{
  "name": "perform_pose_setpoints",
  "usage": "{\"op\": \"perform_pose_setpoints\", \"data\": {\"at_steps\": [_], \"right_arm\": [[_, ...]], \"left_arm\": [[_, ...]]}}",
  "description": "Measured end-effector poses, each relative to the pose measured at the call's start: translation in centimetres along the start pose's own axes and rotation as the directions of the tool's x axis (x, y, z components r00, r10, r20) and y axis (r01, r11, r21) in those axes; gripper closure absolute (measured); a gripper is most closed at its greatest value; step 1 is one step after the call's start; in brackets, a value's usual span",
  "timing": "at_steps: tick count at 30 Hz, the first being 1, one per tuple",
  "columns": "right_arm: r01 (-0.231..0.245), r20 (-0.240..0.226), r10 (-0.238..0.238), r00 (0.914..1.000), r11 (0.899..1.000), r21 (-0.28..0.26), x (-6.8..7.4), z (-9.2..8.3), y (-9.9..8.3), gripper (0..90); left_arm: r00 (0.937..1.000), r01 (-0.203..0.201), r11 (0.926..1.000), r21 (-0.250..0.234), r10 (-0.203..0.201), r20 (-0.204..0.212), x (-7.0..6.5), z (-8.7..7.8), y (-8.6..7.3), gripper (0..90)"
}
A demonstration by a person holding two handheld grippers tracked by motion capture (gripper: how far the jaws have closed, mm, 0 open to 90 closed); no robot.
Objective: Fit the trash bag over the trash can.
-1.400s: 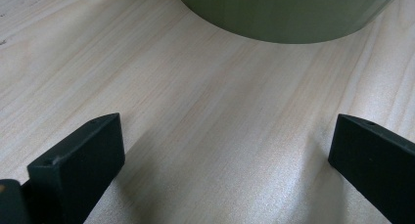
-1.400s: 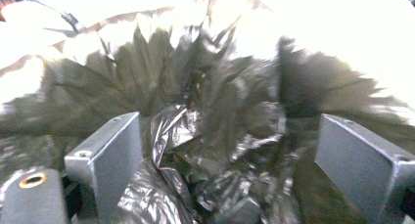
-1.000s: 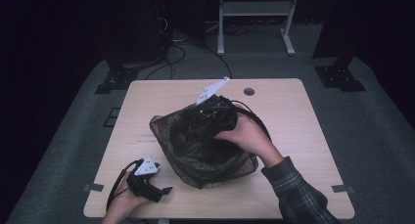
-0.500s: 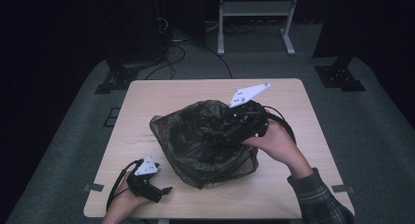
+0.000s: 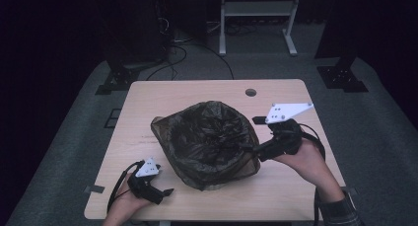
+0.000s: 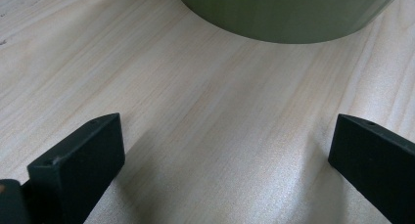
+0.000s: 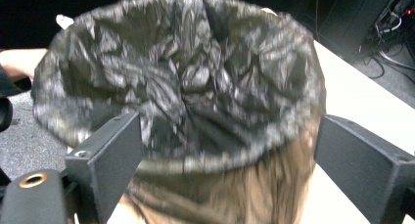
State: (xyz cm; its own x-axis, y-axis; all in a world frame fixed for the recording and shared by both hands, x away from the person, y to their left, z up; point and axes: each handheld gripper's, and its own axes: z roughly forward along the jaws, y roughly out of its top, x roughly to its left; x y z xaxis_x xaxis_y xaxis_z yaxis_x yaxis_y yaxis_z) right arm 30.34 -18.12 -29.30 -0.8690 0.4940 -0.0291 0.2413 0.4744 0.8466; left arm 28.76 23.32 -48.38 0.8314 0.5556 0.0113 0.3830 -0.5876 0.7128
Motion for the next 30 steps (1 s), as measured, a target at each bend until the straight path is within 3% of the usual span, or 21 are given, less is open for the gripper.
{"op": "perform_pose_setpoints", "data": {"at_steps": [18,30], "right_arm": [[-0.082,-0.038,0.080,0.9961,0.996,-0.034,0.1,0.0,-8.8,9.8],[-0.132,0.000,0.132,0.9912,0.991,0.006,0.1,1.2,-14.1,9.8]], "left_arm": [[1.0000,0.000,1.0000,0.002,0.000,0.001,0.0,0.0,0.0,0.0],[1.0000,0.001,1.0000,0.001,-0.001,0.000,0.0,0.0,0.0,0.0]]}}
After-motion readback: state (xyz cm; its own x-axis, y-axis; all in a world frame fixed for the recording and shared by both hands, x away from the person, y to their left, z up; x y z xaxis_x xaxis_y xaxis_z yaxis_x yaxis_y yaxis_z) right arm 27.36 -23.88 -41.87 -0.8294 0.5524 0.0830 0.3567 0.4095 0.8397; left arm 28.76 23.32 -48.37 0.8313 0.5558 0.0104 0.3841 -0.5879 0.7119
